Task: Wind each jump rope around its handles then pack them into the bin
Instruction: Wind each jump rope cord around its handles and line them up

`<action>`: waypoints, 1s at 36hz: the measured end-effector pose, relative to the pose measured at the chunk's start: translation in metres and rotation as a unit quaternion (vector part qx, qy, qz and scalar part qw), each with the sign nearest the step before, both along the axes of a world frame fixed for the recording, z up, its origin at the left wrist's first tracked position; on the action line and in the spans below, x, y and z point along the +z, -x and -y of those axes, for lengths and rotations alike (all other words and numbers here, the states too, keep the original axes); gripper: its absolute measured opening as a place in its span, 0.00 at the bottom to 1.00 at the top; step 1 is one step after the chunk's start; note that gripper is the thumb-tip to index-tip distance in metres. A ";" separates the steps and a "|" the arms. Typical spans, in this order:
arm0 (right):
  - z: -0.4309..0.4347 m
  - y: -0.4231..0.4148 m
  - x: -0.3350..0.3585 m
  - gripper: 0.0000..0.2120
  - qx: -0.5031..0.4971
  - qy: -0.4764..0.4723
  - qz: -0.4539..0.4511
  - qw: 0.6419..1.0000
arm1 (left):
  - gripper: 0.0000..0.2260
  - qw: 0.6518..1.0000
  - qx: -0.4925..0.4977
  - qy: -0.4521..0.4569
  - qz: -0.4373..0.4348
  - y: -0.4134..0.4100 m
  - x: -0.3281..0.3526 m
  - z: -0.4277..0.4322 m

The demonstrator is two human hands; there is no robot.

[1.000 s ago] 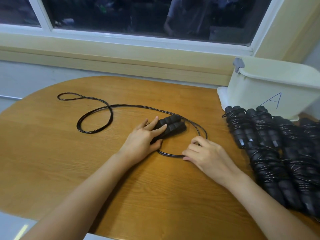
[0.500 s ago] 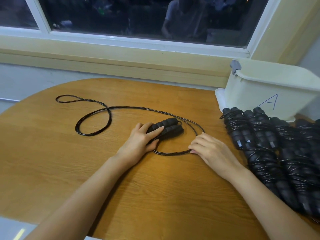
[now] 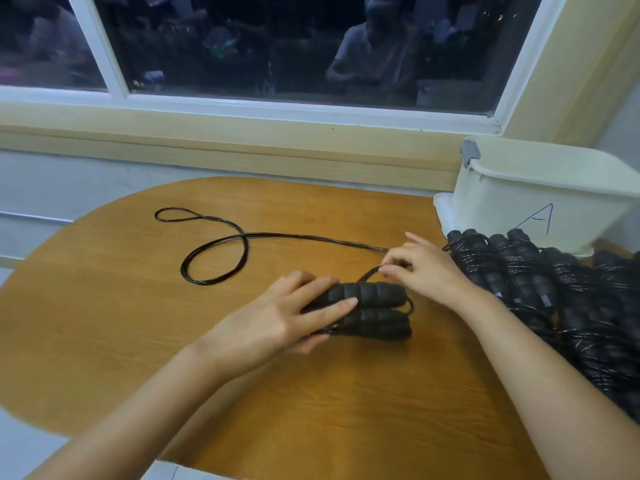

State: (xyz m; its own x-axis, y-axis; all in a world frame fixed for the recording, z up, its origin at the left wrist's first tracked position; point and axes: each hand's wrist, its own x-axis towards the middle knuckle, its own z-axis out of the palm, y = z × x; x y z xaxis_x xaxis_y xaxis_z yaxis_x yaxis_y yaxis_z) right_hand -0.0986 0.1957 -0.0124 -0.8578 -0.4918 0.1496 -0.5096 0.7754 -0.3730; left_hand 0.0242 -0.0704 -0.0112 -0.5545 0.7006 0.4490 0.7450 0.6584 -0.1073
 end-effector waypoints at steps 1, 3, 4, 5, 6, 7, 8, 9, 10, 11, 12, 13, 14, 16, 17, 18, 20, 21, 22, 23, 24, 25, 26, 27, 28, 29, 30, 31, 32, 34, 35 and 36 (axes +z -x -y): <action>0.005 0.001 0.006 0.09 -0.005 0.004 0.016 1.000 | 0.22 0.999 0.007 0.029 -0.018 -0.003 0.000 -0.003; 0.013 0.000 0.019 0.10 -0.012 0.030 0.032 0.999 | 0.26 0.996 0.036 0.071 -0.036 -0.008 -0.001 -0.007; 0.017 -0.001 0.025 0.10 -0.013 0.049 0.036 0.998 | 0.29 0.994 0.055 0.079 -0.041 -0.010 -0.002 -0.008; 0.021 -0.004 0.032 0.10 -0.012 0.070 0.035 0.997 | 0.32 0.993 0.073 0.083 -0.046 -0.011 -0.002 -0.009; 0.025 -0.008 0.038 0.09 -0.014 0.083 0.034 0.996 | 0.33 0.991 0.089 0.084 -0.051 -0.012 -0.003 -0.009; 0.029 -0.012 0.044 0.09 -0.015 0.088 0.035 0.995 | 0.35 0.989 0.102 0.087 -0.055 -0.011 -0.005 -0.010; 0.033 -0.018 0.049 0.09 -0.018 0.089 0.039 0.995 | 0.36 0.987 0.115 0.093 -0.058 -0.011 -0.006 -0.011; 0.038 -0.024 0.054 0.09 -0.016 0.090 0.043 0.995 | 0.36 0.985 0.130 0.099 -0.062 -0.010 -0.008 -0.011; 0.043 -0.032 0.058 0.09 -0.015 0.091 0.045 0.995 | 0.36 0.981 0.148 0.105 -0.066 -0.008 -0.009 -0.012; 0.049 -0.041 0.062 0.10 -0.014 0.091 0.044 0.995 | 0.36 0.977 0.168 0.111 -0.068 -0.005 -0.012 -0.013; 0.055 -0.050 0.064 0.10 -0.013 0.091 0.042 0.995 | 0.36 0.973 0.190 0.116 -0.069 -0.002 -0.014 -0.013; 0.060 -0.059 0.064 0.10 -0.016 0.087 0.034 0.995 | 0.38 0.968 0.211 0.118 -0.065 0.002 -0.016 -0.014; 0.064 -0.068 0.063 0.11 -0.024 0.084 0.021 0.996 | 0.41 0.964 0.231 0.120 -0.058 0.006 -0.019 -0.014; 0.069 -0.085 0.056 0.12 -0.034 0.083 -0.007 0.996 | 0.43 0.955 0.268 0.113 -0.050 0.013 -0.021 -0.015; 0.069 -0.092 0.050 0.12 -0.032 0.085 -0.021 0.996 | 0.42 0.952 0.285 0.104 -0.051 0.015 -0.022 -0.015; 0.069 -0.100 0.044 0.12 -0.029 0.085 -0.034 0.995 | 0.40 0.948 0.300 0.093 -0.054 0.016 -0.021 -0.015; 0.066 -0.112 0.030 0.14 -0.022 0.097 -0.052 0.994 | 0.35 0.942 0.323 0.065 -0.060 0.018 -0.018 -0.016; 0.064 -0.116 0.024 0.14 -0.018 0.116 -0.058 0.991 | 0.34 0.942 0.327 0.050 -0.059 0.018 -0.016 -0.016; 0.062 -0.119 0.018 0.14 -0.013 0.137 -0.062 0.988 | 0.34 0.943 0.327 0.034 -0.055 0.019 -0.015 -0.016; 0.060 -0.121 0.013 0.14 -0.011 0.160 -0.064 0.985 | 0.35 0.944 0.326 0.018 -0.050 0.019 -0.014 -0.016; 0.058 -0.122 0.010 0.14 -0.015 0.185 -0.057 0.981 | 0.35 0.945 0.324 0.001 -0.045 0.019 -0.013 -0.017; 0.057 -0.122 0.007 0.12 -0.024 0.214 -0.033 0.976 | 0.35 0.946 0.321 -0.016 -0.041 0.020 -0.012 -0.018; 0.057 -0.122 0.006 0.10 -0.034 0.244 0.007 0.969 | 0.34 0.948 0.314 -0.035 -0.037 0.020 -0.010 -0.019; 0.056 -0.122 0.006 0.08 -0.041 0.272 0.059 0.960 | 0.32 0.950 0.307 -0.054 -0.034 0.019 -0.009 -0.020; 0.055 -0.121 0.007 0.06 -0.044 0.299 0.118 0.946 | 0.31 0.951 0.298 -0.071 -0.034 0.018 -0.007 -0.021; 0.054 -0.119 0.009 0.06 -0.043 0.327 0.180 0.927 | 0.30 0.953 0.288 -0.084 -0.038 0.017 -0.005 -0.022; 0.053 -0.118 0.012 0.06 -0.041 0.352 0.237 0.905 | 0.30 0.955 0.276 -0.094 -0.045 0.016 -0.003 -0.023; 0.052 -0.116 0.013 0.06 -0.042 0.368 0.279 0.886 | 0.29 0.958 0.263 -0.101 -0.054 0.014 -0.002 -0.024; 0.051 -0.114 0.014 0.07 -0.046 0.380 0.306 0.872 | 0.28 0.960 0.250 -0.105 -0.061 0.012 0.000 -0.026; 0.052 -0.110 0.013 0.07 -0.062 0.406 0.324 0.852 | 0.28 0.965 0.228 -0.113 -0.062 0.007 0.005 -0.030; 0.053 -0.108 0.012 0.07 -0.066 0.423 0.324 0.844 | 0.28 0.968 0.216 -0.117 -0.053 0.005 0.008 -0.031; 0.054 -0.107 0.012 0.08 -0.063 0.440 0.320 0.837 | 0.29 0.971 0.203 -0.120 -0.040 0.002 0.011 -0.032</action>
